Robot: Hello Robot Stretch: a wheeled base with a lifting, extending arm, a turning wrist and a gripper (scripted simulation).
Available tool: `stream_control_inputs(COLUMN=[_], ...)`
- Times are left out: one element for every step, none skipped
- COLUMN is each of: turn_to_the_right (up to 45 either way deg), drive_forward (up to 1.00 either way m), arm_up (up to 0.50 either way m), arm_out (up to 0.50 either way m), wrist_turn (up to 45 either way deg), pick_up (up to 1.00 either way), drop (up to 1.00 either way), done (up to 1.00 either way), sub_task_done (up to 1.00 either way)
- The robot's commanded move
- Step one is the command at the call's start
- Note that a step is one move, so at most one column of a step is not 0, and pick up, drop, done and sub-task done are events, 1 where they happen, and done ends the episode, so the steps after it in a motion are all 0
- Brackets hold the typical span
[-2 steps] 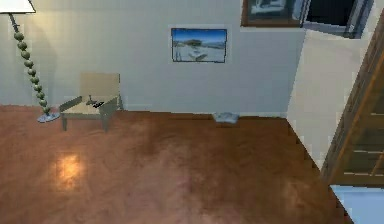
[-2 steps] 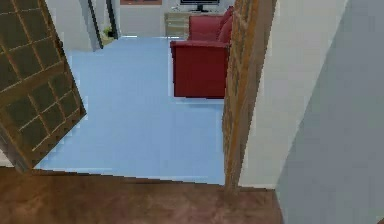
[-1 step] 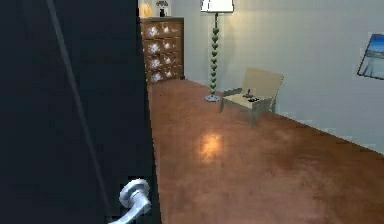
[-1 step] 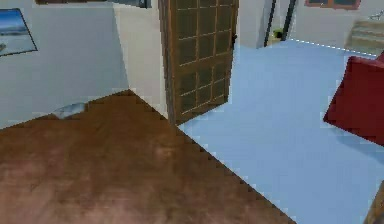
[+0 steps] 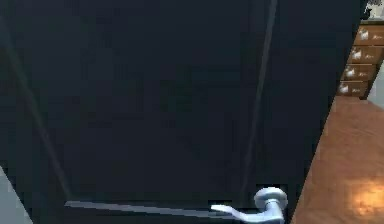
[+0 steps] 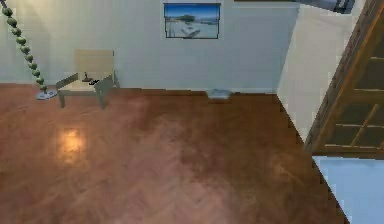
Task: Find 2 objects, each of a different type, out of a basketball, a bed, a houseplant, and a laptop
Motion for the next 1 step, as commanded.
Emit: stream_control_inputs(turn_to_the_right=[-45.0], drive_forward=[0.0], arm_up=[0.0], arm_out=[0.0], wrist_turn=[0.0], pick_up=[0.0], drop=[0.0], done=[0.0], sub_task_done=[0.0])
